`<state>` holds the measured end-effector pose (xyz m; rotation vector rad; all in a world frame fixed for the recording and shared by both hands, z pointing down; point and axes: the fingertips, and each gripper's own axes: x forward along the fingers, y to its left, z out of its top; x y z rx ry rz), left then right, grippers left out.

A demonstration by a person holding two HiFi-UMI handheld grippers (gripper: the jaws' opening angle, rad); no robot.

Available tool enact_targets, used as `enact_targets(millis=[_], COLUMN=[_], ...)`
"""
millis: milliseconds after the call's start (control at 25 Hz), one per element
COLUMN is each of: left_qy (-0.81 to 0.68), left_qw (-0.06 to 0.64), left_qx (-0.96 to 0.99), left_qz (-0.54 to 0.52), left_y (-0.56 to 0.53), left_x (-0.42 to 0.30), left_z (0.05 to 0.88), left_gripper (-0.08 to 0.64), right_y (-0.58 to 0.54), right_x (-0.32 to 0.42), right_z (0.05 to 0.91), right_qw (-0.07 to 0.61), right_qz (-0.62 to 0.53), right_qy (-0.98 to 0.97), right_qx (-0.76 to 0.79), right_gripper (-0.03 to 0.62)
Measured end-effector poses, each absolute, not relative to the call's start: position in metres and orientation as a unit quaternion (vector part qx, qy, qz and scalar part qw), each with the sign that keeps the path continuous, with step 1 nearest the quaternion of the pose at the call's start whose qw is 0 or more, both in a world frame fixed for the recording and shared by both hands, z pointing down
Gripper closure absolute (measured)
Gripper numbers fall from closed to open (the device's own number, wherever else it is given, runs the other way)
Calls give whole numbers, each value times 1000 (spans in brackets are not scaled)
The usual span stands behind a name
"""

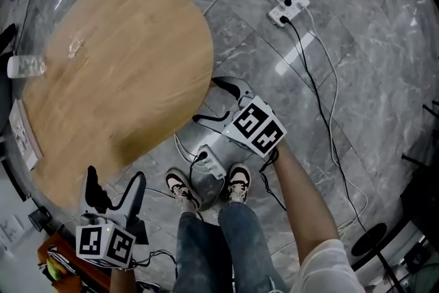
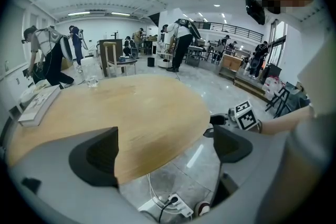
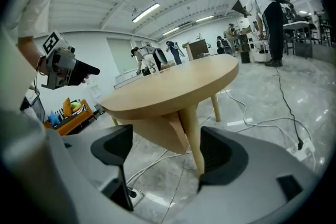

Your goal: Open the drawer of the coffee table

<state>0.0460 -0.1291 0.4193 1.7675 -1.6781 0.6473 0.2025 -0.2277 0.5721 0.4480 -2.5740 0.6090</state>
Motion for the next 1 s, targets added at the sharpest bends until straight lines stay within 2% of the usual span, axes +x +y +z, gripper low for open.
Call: enact_targets(millis=[480,640,1000], left_qy=[-653,-674,-694], left_qw=[320,325,337], left_qx=[647,628,609], left_qz=[229,215,184], left_y=[-129,-128,-126], left_x=[28,14,8], left_z=[433,432,442], left_gripper=[3,3,3], right_y=[-234,-236,-236], right_x=[179,178,181], right_z=[588,594,599], right_qw=[270,283,304], right_qz=[181,182,145], right_qy=[-942,-939,-941], right_qx=[83,70,26], right_gripper=[322,335,408])
